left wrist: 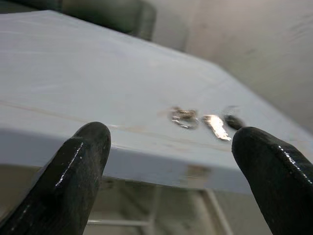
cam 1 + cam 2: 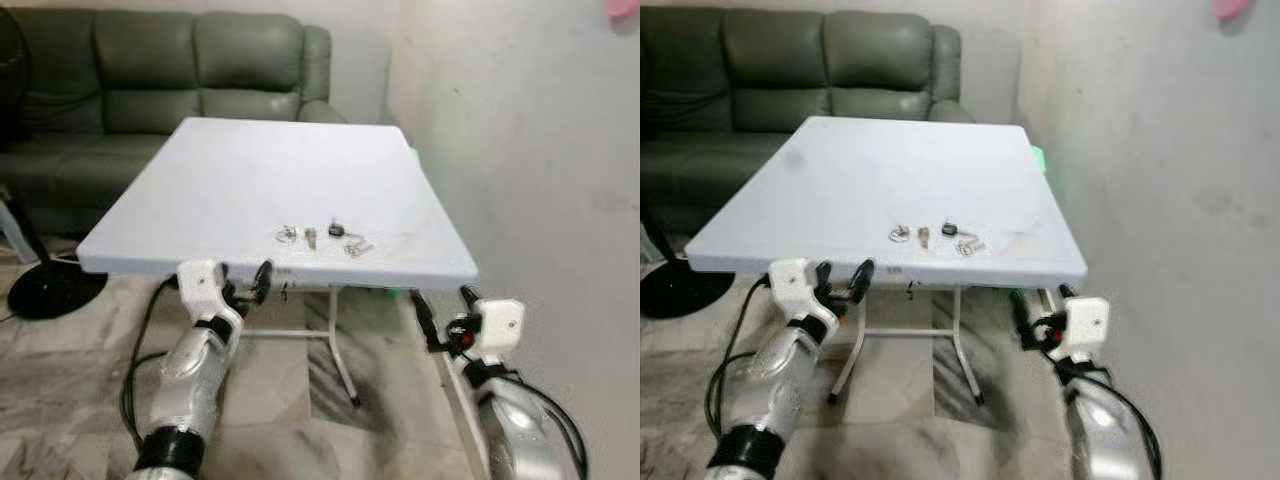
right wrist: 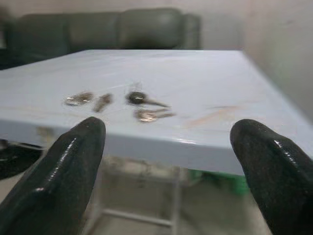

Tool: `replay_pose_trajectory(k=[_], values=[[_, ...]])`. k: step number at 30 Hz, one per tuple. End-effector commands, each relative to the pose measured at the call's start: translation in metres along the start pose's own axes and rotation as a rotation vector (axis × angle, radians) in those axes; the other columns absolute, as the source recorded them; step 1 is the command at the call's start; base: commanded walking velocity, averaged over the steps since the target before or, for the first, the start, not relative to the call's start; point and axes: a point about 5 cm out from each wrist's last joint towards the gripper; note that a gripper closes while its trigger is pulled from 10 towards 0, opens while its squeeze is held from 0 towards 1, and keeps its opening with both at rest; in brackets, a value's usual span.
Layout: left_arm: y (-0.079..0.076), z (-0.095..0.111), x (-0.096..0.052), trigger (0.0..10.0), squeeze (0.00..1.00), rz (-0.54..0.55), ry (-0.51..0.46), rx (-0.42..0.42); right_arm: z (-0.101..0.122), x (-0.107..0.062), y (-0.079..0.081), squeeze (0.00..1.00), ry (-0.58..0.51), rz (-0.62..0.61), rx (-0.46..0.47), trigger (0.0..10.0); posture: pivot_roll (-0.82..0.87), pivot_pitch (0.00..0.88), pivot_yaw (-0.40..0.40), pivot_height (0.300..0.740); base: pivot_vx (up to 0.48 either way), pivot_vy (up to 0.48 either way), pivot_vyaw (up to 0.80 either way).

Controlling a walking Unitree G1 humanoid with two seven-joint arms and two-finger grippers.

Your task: Hang keys on a hook

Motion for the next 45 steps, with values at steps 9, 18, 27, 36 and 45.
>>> replay_pose_trajectory(k=[9, 18, 27, 36, 45], values=[[-0.014, -0.001, 0.004, 10.0, 0.00, -0.029, -0.006, -0.019, 0.004, -0.006, -0.013, 0.00, 0.001, -0.031, -0.019, 10.0, -0.03, 0.000, -0.045, 0.740, 0.401, 0.000, 0.00], [-0.013, -0.001, 0.004, 10.0, 0.00, -0.016, -0.005, -0.024, 0.004, -0.006, -0.013, 0.00, 0.008, -0.021, -0.026, 10.0, -0.03, 0.000, -0.049, 0.740, 0.359, 0.000, 0.00], [-0.012, -0.002, 0.003, 10.0, 0.00, 0.019, 0.001, -0.041, 0.003, -0.006, -0.013, 0.00, 0.017, -0.014, -0.031, 10.0, -0.02, 0.000, -0.055, 0.740, 0.163, 0.000, 0.00], [-0.019, -0.006, 0.000, 10.0, 0.00, 0.015, -0.004, -0.021, 0.002, -0.005, -0.012, 0.00, 0.043, 0.016, -0.069, 10.0, -0.02, 0.000, -0.058, 0.740, 0.000, 0.000, 0.00], [-0.022, -0.006, -0.002, 10.0, 0.00, 0.004, -0.015, -0.020, 0.003, -0.004, -0.014, 0.00, 0.052, 0.027, -0.113, 10.0, -0.02, 0.000, -0.063, 0.740, 0.000, 0.000, 0.00]])
Point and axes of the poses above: a point about 5 cm out from each wrist's last joint towards the gripper, its own x axis pointing out of the wrist towards the gripper, its own z axis along the axis of the wrist's last joint, y = z × x, and after that the axes turned 7 degrees about x, right-handed
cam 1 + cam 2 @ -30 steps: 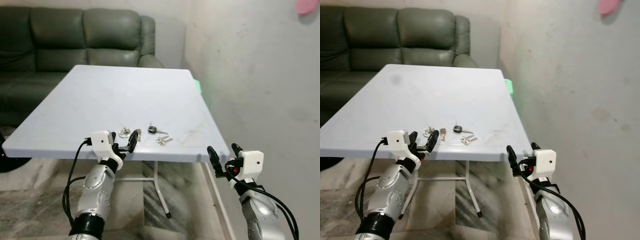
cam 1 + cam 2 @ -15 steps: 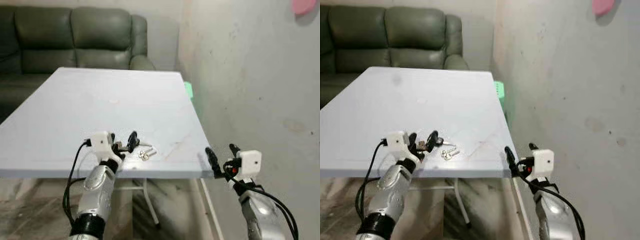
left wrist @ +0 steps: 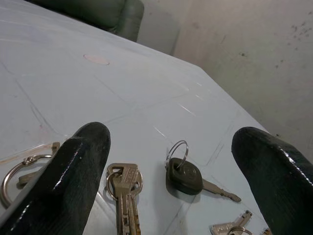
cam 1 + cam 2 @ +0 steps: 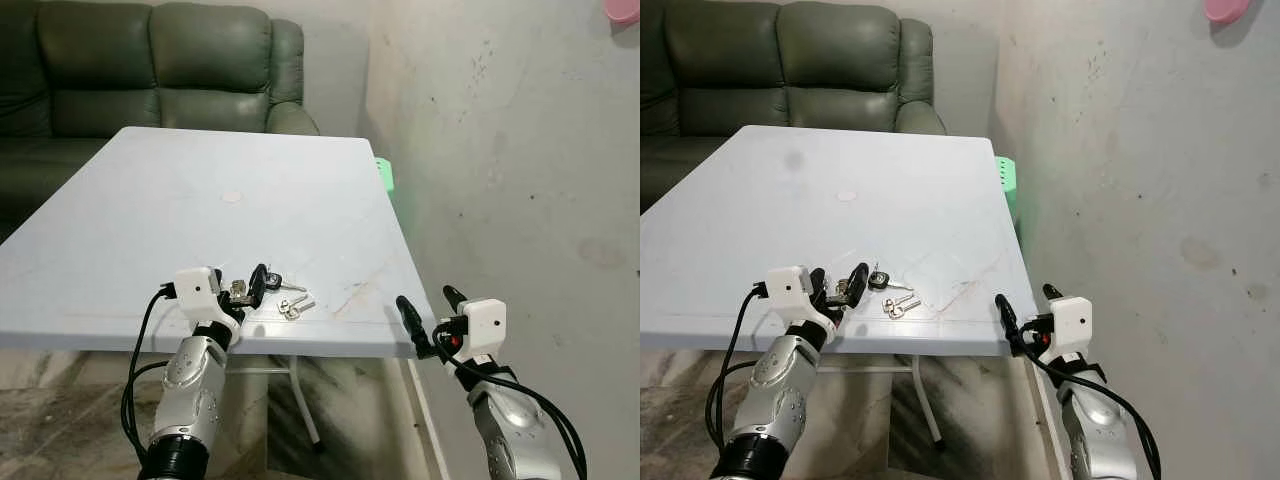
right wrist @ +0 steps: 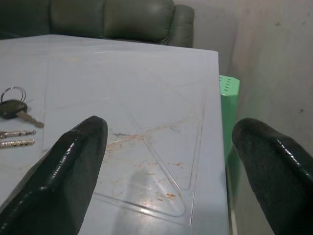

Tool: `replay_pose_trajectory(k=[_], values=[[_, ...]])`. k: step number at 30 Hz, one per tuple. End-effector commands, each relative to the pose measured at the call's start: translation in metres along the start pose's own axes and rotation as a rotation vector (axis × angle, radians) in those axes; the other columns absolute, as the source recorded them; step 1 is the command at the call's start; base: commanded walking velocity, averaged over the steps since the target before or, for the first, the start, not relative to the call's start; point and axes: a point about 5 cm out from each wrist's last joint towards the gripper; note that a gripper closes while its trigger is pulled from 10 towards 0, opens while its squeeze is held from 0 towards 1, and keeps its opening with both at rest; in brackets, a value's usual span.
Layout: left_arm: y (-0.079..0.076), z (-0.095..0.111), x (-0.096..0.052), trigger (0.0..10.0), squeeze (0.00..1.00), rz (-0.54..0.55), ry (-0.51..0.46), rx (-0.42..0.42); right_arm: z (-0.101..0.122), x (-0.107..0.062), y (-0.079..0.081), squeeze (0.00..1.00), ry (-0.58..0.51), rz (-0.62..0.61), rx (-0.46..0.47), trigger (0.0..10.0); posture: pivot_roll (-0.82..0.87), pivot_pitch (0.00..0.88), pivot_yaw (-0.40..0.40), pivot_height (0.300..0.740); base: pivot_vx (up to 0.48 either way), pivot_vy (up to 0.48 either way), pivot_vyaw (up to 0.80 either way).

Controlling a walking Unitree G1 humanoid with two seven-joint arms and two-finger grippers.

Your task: Hang keys on a hook

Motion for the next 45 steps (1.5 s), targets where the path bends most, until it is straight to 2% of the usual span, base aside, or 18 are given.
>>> replay_pose_trajectory(k=[1, 5, 10, 16, 22, 27, 30, 37, 41, 45], values=[[-0.0019, 0.0023, -0.0004, 10.0, 0.00, -0.010, -0.014, 0.012, 0.0021, 0.0021, -0.0013, 0.00, 0.003, 0.008, -0.036, 10.0, -0.02, 0.000, -0.063, 0.740, 0.000, 0.000, 0.00], [-0.0023, 0.0024, -0.0002, 10.0, 0.00, -0.014, -0.013, 0.016, 0.0020, 0.0020, 0.0010, 0.00, 0.005, 0.017, -0.055, 10.0, -0.02, 0.000, -0.063, 0.740, 0.000, 0.000, 0.12], [-0.0029, 0.0026, 0.0008, 10.0, 0.00, -0.016, -0.014, 0.023, 0.0009, 0.0020, 0.0020, 0.00, 0.011, 0.022, -0.070, 10.0, -0.02, 0.000, -0.060, 0.740, 0.000, 0.000, 0.80], [-0.0051, 0.0016, 0.0007, 10.0, 0.00, -0.035, -0.007, -0.006, -0.0003, 0.0013, 0.0028, 0.00, 0.014, 0.024, -0.069, 10.0, -0.02, 0.000, -0.060, 0.740, 0.000, 0.000, 0.80], [-0.0031, 0.0016, 0.0007, 10.0, 0.00, -0.018, -0.004, 0.000, -0.0009, 0.0007, 0.0027, 0.00, 0.018, 0.025, -0.074, 10.0, -0.02, 0.000, -0.062, 0.740, 0.000, 0.427, 0.80], [-0.0044, 0.0008, -0.0003, 10.0, 0.00, -0.020, -0.008, 0.010, -0.0009, 0.0005, 0.0028, 0.00, 0.022, 0.035, -0.082, 10.0, -0.02, 0.000, -0.064, 0.740, 0.000, 0.000, 0.80], [-0.0050, 0.0002, -0.0002, 10.0, 0.00, -0.016, -0.002, 0.008, -0.0019, 0.0012, 0.0023, 0.00, 0.023, 0.025, -0.025, 10.0, -0.02, 0.000, -0.065, 0.740, 0.000, 0.000, 0.00], [-0.0040, -0.0016, -0.0002, 10.0, 0.00, -0.006, 0.017, 0.028, -0.0027, 0.0014, 0.0004, 0.00, 0.039, 0.009, -0.021, 10.0, -0.02, 0.000, -0.066, 0.740, 0.000, 0.000, 0.00], [-0.0044, -0.0019, -0.0011, 10.0, 0.00, -0.012, 0.013, 0.011, -0.0030, 0.0013, 0.0002, 0.00, 0.043, 0.009, -0.019, 10.0, -0.02, 0.000, -0.066, 0.740, 0.000, 0.000, 0.00], [-0.0075, -0.0064, -0.0066, 10.0, 0.00, -0.035, 0.015, 0.012, -0.0026, 0.0022, 0.0018, 0.00, 0.050, 0.023, -0.021, 10.0, -0.01, 0.000, -0.068, 0.740, 0.000, 0.000, 0.00]])
Point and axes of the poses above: a point about 5 cm out from each wrist's last joint towards the gripper, its own x axis pointing out of the wrist towards the gripper, its own z axis along the axis of the wrist's last joint, y = z × x, and after that the axes turned 7 degrees about x, right-handed
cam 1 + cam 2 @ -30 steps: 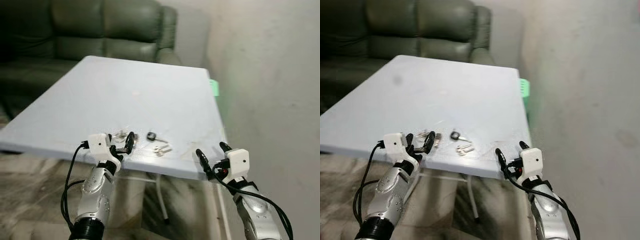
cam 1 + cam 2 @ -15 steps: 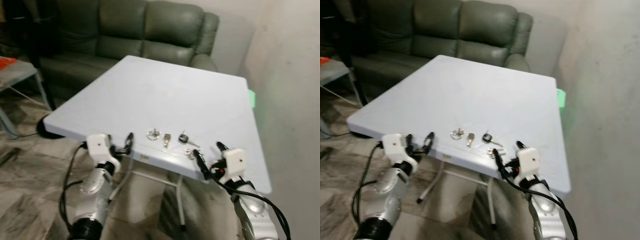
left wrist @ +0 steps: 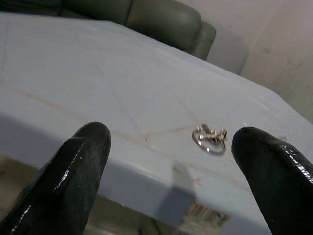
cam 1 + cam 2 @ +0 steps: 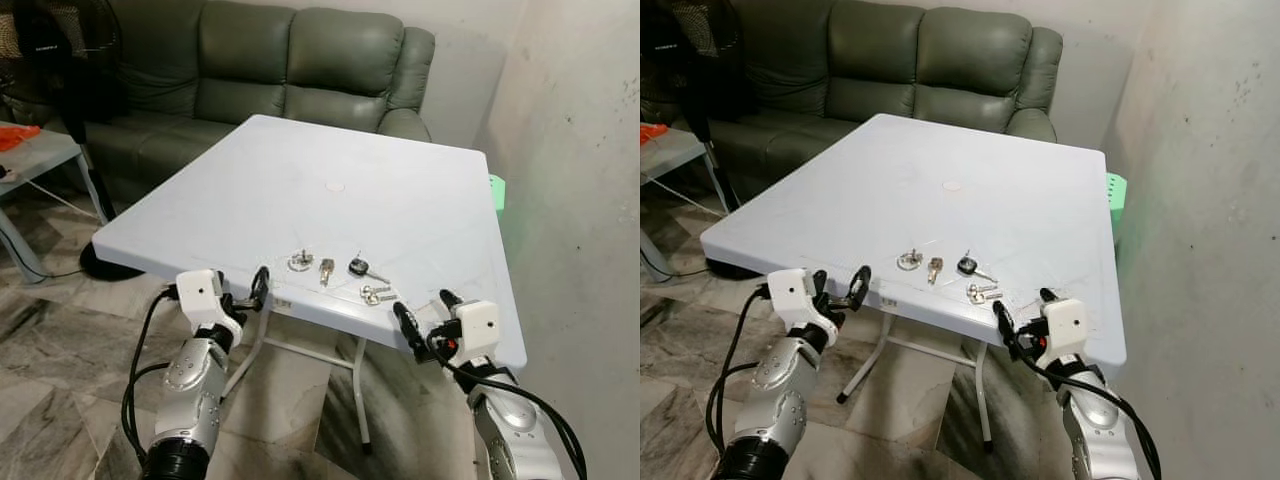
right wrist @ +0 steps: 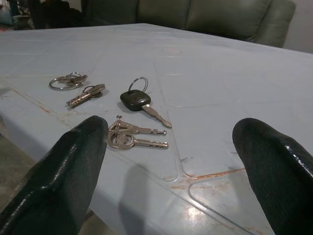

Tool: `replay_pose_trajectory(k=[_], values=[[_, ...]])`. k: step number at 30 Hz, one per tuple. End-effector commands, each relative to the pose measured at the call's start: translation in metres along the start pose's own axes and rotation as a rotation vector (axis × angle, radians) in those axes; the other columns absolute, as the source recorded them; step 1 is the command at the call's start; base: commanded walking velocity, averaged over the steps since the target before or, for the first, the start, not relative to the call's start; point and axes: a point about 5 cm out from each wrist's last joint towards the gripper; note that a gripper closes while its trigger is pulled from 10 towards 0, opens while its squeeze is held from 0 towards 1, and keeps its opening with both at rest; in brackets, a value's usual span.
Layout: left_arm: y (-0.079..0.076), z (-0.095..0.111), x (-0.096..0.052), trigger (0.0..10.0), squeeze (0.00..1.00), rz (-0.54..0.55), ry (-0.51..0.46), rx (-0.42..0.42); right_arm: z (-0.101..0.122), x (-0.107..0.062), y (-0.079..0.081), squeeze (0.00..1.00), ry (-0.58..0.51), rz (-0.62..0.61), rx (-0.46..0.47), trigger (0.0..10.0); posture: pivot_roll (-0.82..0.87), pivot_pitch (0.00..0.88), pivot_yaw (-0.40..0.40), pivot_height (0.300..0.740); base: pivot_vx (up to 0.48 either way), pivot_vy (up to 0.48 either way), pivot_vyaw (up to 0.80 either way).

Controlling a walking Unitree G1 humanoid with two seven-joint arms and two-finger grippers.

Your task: Hang keys on a hook

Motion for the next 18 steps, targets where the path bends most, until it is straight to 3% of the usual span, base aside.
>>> replay_pose_trajectory(k=[1, 18], values=[[-0.003, 0.000, -0.001, 10.0, 0.00, -0.021, 0.001, 0.015, 0.003, 0.003, 0.001, 0.00, 0.002, 0.014, -0.006, 10.0, -0.01, 0.000, -0.068, 0.740, 0.000, 0.000, 0.00], [-0.024, -0.014, -0.022, 10.0, 0.00, -0.138, 0.031, 0.086, 0.008, 0.014, 0.004, 0.00, 0.037, 0.039, -0.049, 10.0, 0.00, 0.046, -0.085, 0.740, 0.000, 0.000, 0.00]])
Point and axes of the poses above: a point about 5 cm out from each wrist's last joint towards the gripper, its own x axis pointing out of the wrist towards the gripper, its own z axis along the axis of the wrist's last joint, y = z × x, and after that the axes turned 7 degrees about x, right-handed
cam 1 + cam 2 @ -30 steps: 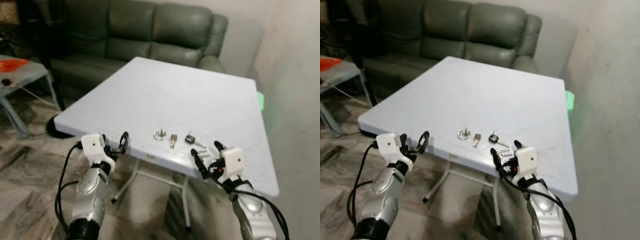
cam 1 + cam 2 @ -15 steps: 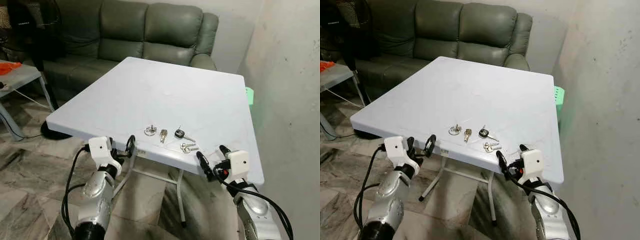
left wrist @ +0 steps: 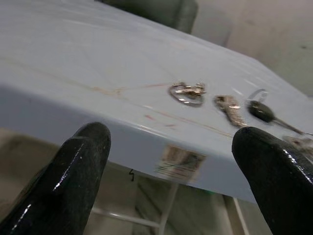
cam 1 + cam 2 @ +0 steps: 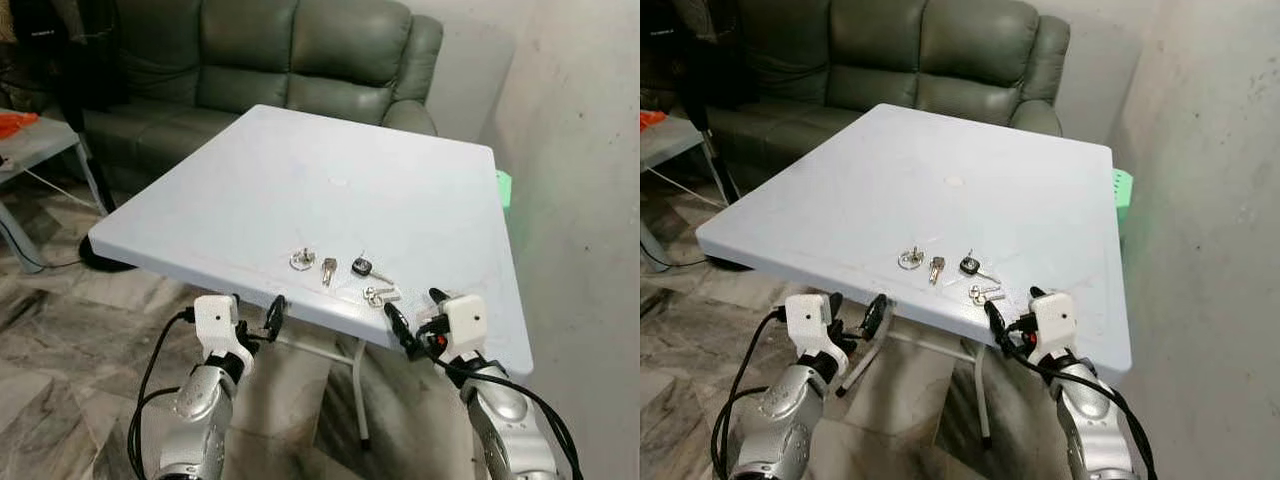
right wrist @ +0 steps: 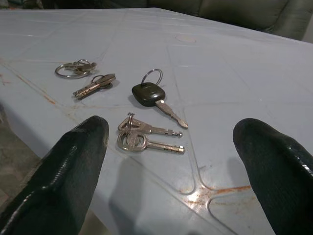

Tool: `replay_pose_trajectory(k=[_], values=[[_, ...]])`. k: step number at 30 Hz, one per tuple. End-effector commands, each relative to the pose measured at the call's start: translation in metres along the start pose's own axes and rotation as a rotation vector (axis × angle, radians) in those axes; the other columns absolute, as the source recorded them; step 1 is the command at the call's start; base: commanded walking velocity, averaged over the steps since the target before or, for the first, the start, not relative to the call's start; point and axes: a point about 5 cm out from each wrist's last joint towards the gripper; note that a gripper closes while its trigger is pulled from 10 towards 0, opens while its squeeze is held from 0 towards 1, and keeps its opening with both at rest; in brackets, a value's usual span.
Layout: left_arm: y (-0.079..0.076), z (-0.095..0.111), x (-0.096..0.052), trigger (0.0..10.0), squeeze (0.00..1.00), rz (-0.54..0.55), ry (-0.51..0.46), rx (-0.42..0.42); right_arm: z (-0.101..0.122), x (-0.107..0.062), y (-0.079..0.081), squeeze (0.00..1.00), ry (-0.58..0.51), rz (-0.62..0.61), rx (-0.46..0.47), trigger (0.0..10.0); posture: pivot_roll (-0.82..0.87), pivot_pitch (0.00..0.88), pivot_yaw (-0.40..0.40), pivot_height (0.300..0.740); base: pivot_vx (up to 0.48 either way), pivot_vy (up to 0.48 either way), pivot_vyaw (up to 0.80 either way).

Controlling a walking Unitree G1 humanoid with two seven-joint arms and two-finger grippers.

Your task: Hang keys on a hook

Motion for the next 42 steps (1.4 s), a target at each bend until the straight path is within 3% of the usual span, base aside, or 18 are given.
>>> replay_pose_trajectory(k=[1, 6, 17, 20, 25, 34, 35, 36, 38, 39, 40, 41, 42], values=[[-0.009, 0.003, -0.002, 10.0, 0.00, -0.044, -0.004, 0.019, 0.006, 0.005, -0.002, 0.00, -0.001, 0.013, -0.026, 10.0, 0.01, 0.056, -0.085, 0.740, 0.000, 0.000, 0.00], [-0.021, 0.003, -0.007, 10.0, 0.00, -0.090, -0.002, 0.015, 0.013, 0.014, 0.005, 0.00, -0.008, 0.071, -0.041, 10.0, 0.01, 0.069, -0.086, 0.740, 0.000, 0.000, 0.00], [-0.031, 0.010, -0.009, 10.0, 0.00, -0.119, -0.010, 0.025, 0.018, 0.031, 0.026, 0.00, -0.010, 0.123, -0.084, 10.0, 0.02, 0.080, -0.089, 0.740, 0.000, 0.000, 0.00], [-0.032, 0.011, -0.009, 10.0, 0.00, -0.123, -0.007, 0.025, 0.018, 0.038, 0.031, 0.00, 0.016, 0.114, -0.044, 10.0, 0.02, 0.082, -0.092, 0.740, 0.000, 0.000, 0.00], [-0.035, 0.013, -0.010, 10.0, 0.00, -0.127, -0.006, 0.025, 0.013, 0.051, 0.045, 0.00, 0.096, 0.085, -0.057, 10.0, 0.02, 0.081, -0.100, 0.740, 0.000, 0.000, 0.00], [-0.037, 0.013, -0.012, 10.0, 0.00, -0.120, -0.001, 0.016, 0.000, 0.054, 0.056, 0.00, 0.181, 0.053, -0.059, 10.0, 0.03, 0.077, -0.108, 0.740, 0.000, 0.000, 0.00], [-0.037, 0.013, -0.012, 10.0, 0.00, -0.119, -0.001, 0.016, -0.001, 0.054, 0.057, 0.00, 0.183, 0.051, -0.058, 8.8, 0.04, 0.075, -0.110, 0.740, 0.000, 0.000, 0.00], [-0.037, 0.012, -0.012, 10.0, 0.00, -0.116, 0.001, 0.014, -0.003, 0.054, 0.059, 0.00, 0.198, 0.043, -0.056, 8.2, 0.04, 0.075, -0.111, 0.740, 0.000, 0.000, 0.00], [-0.037, 0.012, -0.013, 10.0, 0.00, -0.114, 0.003, 0.012, -0.004, 0.054, 0.059, 0.00, 0.202, 0.039, -0.051, 8.0, 0.04, 0.073, -0.112, 0.740, 0.000, 0.000, 0.00], [-0.037, 0.012, -0.014, 10.0, 0.00, -0.113, 0.004, 0.013, -0.005, 0.054, 0.059, 0.00, 0.204, 0.028, -0.042, 3.9, 0.04, 0.074, -0.113, 0.740, 0.000, 0.000, 0.00], [-0.037, 0.012, -0.014, 10.0, 0.00, -0.113, 0.004, 0.013, -0.005, 0.054, 0.060, 0.00, 0.205, 0.028, -0.036, 3.9, 0.04, 0.073, -0.113, 0.740, 0.000, 0.000, 0.00], [-0.037, 0.012, -0.014, 10.0, 0.00, -0.112, 0.005, 0.014, -0.004, 0.054, 0.060, 0.00, 0.195, 0.024, -0.036, 1.1, 0.04, 0.073, -0.113, 0.740, 0.000, 0.000, 0.00], [-0.037, 0.012, -0.014, 10.0, 0.00, -0.112, 0.005, 0.014, -0.003, 0.055, 0.060, 0.00, 0.195, 0.020, -0.022, 1.3, 0.04, 0.074, -0.114, 0.740, 0.000, 0.000, 0.00]])
Point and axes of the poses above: a point about 5 cm out from each wrist's last joint towards the gripper, its own x axis pointing out of the wrist towards the gripper, its own z axis along the axis of the wrist's last joint, y = z × x, and after that the axes turned 7 degrees about x, right-handed
